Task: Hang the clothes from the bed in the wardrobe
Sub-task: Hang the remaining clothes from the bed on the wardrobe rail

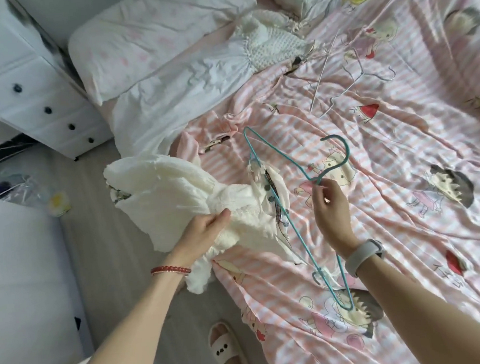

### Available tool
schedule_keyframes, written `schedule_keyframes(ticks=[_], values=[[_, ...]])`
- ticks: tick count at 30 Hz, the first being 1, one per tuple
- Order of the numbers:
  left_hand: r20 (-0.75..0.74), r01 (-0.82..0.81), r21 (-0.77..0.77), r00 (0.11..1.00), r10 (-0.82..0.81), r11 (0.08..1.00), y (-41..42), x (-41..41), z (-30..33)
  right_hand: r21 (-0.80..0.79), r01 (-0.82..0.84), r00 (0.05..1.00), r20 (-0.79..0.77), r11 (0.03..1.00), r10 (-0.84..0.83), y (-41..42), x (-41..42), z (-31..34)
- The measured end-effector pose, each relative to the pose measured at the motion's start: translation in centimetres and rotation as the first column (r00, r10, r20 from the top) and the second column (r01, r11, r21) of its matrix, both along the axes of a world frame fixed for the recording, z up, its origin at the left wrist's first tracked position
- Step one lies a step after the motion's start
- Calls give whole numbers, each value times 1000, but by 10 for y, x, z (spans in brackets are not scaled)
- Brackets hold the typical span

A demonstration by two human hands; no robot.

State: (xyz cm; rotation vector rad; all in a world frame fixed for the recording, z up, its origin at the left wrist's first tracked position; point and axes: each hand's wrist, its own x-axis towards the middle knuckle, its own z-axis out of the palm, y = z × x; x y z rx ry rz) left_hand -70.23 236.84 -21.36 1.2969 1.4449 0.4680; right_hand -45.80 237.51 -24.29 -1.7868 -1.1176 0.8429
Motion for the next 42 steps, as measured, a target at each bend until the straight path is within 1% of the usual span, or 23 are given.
schedule_keyframes(ticks=[2, 4, 6, 8, 11, 13, 16, 18, 21, 24, 26, 28, 30, 32, 35, 37, 39, 42], values=[[8, -144, 63, 990, 144, 988, -14, -1, 7, 88, -49, 997, 70, 995, 43, 0, -3, 17], [24, -258, 84, 966, 257, 963, -32, -4, 15, 156, -111, 982, 168, 982, 85, -1, -10, 36], [17, -355, 98, 935, 355, 930, -53, -9, 28, 191, -219, 950, 263, 957, 165, -4, -19, 59], [11, -422, 145, 905, 426, 895, -75, -17, 47, 190, -352, 903, 325, 916, 280, -11, -30, 82], [-33, -455, 194, 883, 469, 869, -112, -33, 84, 209, -508, 848, 289, 835, 444, -24, -49, 116], [-50, -463, 212, 874, 483, 860, -142, -44, 106, 213, -600, 795, 267, 771, 544, -35, -62, 137], [-71, -503, 240, 844, 532, 830, -192, -57, 131, 212, -707, 707, 239, 675, 665, -53, -83, 166], [-67, -539, 265, 817, 573, 800, -228, -63, 141, 207, -759, 650, 180, 618, 738, -67, -98, 181], [-72, -577, 306, 779, 623, 757, -284, -63, 149, 232, -776, 620, 107, 587, 777, -98, -112, 191], [5, -670, 307, 712, 703, 676, -340, -56, 150, 209, -776, 605, -16, 595, 796, -149, -114, 184], [54, -736, 273, 655, 754, 619, -378, -50, 148, 178, -813, 556, -48, 555, 830, -186, -113, 179], [61, -780, 243, 605, 794, 576, -415, -49, 145, 161, -875, 461, -8, 456, 888, -218, -117, 180], [16, -815, 215, 554, 833, 538, -452, -52, 142, 167, -932, 333, 55, 320, 941, -247, -131, 185], [-36, -863, 206, 464, 885, 460, -488, -57, 142, 147, -967, 223, 104, 207, 969, -274, -155, 188], [-100, -918, 277, 265, 959, 283, -539, -66, 150, 150, -986, 98, 154, 75, 983, -315, -207, 195], [-133, -947, 290, 104, 986, 139, -573, -74, 161, 189, -982, 10, 186, -25, 982, -344, -245, 205], [-128, -959, 284, -46, 991, -8, -607, -83, 174, 248, -959, -91, 184, -136, 979, -374, -283, 218], [-135, -927, 288, -290, 948, -242, -654, -92, 202, 343, -893, -223, 225, -292, 948, -419, -337, 242]])
